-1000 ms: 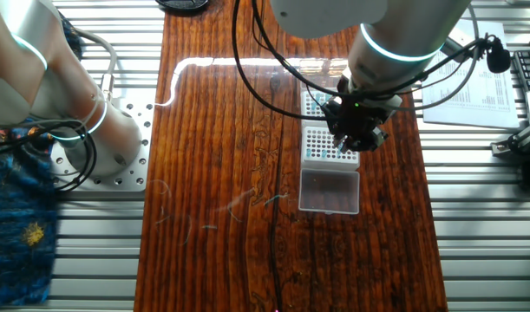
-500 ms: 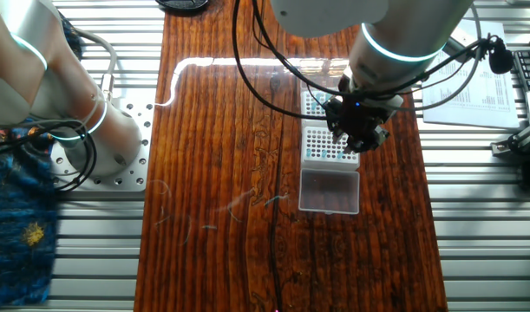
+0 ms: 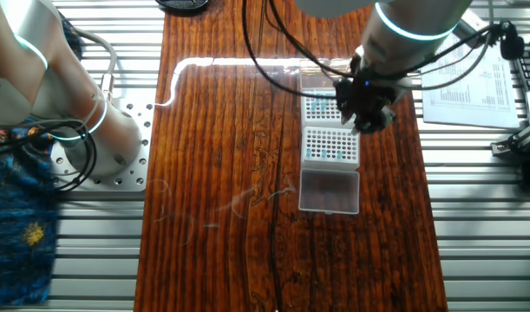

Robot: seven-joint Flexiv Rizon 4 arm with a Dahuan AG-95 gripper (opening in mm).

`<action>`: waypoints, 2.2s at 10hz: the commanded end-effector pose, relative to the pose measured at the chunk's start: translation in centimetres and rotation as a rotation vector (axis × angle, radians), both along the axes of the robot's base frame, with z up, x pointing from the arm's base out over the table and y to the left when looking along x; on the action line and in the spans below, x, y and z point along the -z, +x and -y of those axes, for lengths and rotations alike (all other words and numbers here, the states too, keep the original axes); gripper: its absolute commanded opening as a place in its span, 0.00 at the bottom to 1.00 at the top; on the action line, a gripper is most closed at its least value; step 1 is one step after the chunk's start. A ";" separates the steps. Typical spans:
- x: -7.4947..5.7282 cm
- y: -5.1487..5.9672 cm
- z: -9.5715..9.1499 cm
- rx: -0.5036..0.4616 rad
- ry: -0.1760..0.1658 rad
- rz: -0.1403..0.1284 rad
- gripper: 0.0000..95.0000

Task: Transfer all medium pipette tips from one holder to another

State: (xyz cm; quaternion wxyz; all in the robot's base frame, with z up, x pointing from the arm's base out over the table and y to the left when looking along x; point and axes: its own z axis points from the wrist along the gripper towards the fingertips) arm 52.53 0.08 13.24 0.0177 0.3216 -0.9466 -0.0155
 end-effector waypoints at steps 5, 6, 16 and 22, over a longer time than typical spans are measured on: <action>0.6 1.8 -4.9 0.098 -0.014 0.017 0.00; 0.9 2.6 -5.0 0.094 -0.024 0.018 0.00; 4.0 3.0 -4.5 0.038 -0.024 0.029 0.20; 4.5 2.4 -5.0 0.039 -0.031 0.021 0.20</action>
